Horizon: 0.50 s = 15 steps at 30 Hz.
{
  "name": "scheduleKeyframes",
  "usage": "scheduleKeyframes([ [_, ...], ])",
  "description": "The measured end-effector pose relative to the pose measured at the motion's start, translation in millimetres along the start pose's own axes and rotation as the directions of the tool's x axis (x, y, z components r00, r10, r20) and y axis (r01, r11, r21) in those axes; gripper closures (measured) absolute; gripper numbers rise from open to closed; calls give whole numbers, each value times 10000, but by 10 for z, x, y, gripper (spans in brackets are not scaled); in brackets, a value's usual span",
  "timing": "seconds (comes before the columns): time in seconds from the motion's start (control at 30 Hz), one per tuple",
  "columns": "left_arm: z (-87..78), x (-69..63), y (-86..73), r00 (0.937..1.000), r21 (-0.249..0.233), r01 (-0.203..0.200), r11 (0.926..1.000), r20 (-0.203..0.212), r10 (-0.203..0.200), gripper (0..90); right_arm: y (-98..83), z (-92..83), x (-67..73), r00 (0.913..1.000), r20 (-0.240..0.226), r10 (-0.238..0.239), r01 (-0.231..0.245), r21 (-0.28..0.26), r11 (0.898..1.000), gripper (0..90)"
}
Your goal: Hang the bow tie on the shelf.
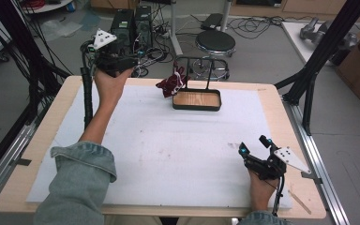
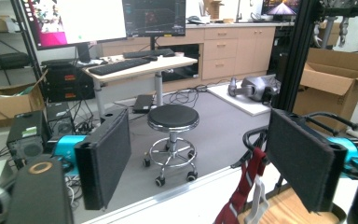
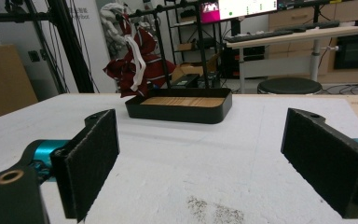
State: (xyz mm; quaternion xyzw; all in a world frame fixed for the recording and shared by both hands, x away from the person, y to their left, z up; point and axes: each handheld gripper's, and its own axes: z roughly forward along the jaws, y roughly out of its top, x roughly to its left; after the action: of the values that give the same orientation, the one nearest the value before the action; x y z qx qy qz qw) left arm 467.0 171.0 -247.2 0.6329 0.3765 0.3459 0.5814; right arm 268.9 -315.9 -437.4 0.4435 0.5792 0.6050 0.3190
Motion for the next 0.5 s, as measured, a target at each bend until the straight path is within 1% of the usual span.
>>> scheduleKeyframes([
  [0.03, -43, 14, -3, 10000, 10, 21, 10000, 22, -21, 211, 0, 0, 2, 10000, -13, -14, 14, 7, 10000, 104],
  [0.17, -247, 58, -21, 9999, 85, -99, 9999, 45, 98, 185, -1, -2, 7, 10000, -10, -56, 56, 52, 10000, 104],
  [0.2, -303, 66, -33, 10000, 53, -62, 10000, 43, 62, 182, -1, -1, 4, 10000, 12, -72, 72, 43, 10000, 104],
  [0.23, -407, 82, -57, 9999, -30, -64, 10000, 92, 64, 180, -1, -2, 6, 10000, -7, -62, 62, 58, 10000, 104],
  [0.27, -407, 82, -57, 9999, -30, -64, 10000, 92, 64, 178, -1, -2, 6, 10000, -7, -62, 62, 58, 10000, 104],
  [0.33, -494, 94, -79, 9999, -72, -89, 9999, 134, 90, 178, 0, -1, 8, 10000, 1, -92, 92, 45, 9999, 104],
  [0.5, -795, 122, -183, 9982, -207, -443, 9988, 401, 451, 178, 0, 1, 8, 10000, 8, -78, 78, 54, 10000, 104],
])
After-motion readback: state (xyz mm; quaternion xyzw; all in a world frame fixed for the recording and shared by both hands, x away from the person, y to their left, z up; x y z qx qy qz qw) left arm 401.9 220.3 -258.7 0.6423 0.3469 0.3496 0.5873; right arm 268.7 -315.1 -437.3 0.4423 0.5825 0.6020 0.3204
